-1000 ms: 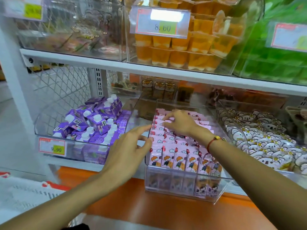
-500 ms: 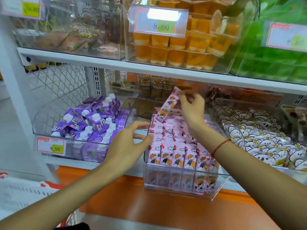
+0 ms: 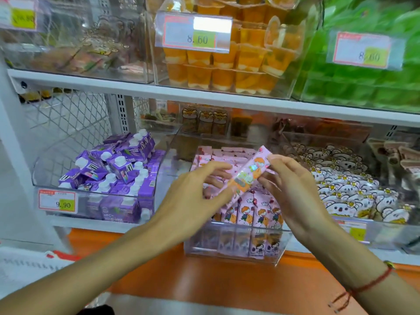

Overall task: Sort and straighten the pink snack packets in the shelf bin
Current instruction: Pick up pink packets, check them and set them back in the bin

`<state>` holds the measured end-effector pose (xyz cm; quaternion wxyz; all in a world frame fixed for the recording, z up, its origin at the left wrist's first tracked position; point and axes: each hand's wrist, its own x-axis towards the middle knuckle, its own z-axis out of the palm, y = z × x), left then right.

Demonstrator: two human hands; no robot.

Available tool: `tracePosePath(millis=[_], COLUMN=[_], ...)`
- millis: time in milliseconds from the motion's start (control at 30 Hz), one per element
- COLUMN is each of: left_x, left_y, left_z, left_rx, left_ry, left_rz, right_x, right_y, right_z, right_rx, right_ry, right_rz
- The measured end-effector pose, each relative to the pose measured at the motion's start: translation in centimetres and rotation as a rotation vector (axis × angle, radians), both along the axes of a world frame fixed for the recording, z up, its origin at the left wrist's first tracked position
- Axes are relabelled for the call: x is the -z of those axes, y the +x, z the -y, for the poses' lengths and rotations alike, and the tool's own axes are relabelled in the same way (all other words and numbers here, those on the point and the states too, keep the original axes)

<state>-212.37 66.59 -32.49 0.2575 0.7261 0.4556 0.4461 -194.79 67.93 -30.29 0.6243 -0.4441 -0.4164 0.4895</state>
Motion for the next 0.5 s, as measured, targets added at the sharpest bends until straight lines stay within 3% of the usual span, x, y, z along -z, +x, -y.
tracePosePath(millis=[267,500], left_x=[1.0,1.5], left_y=[0.2,1.1], left_z=[0.6,1.4], left_rx=[0.051,-0.020], left_ry=[-0.148,-0.076], left_rz=[0.232,0.286], right_x=[0.8,1.2], right_y=[0.4,-0.3], right_z=[0.2,0.6], right_rx=[-0.130,-0.441], right_ry=[-0.045,-0.049], right_rz=[-0.029,0.025])
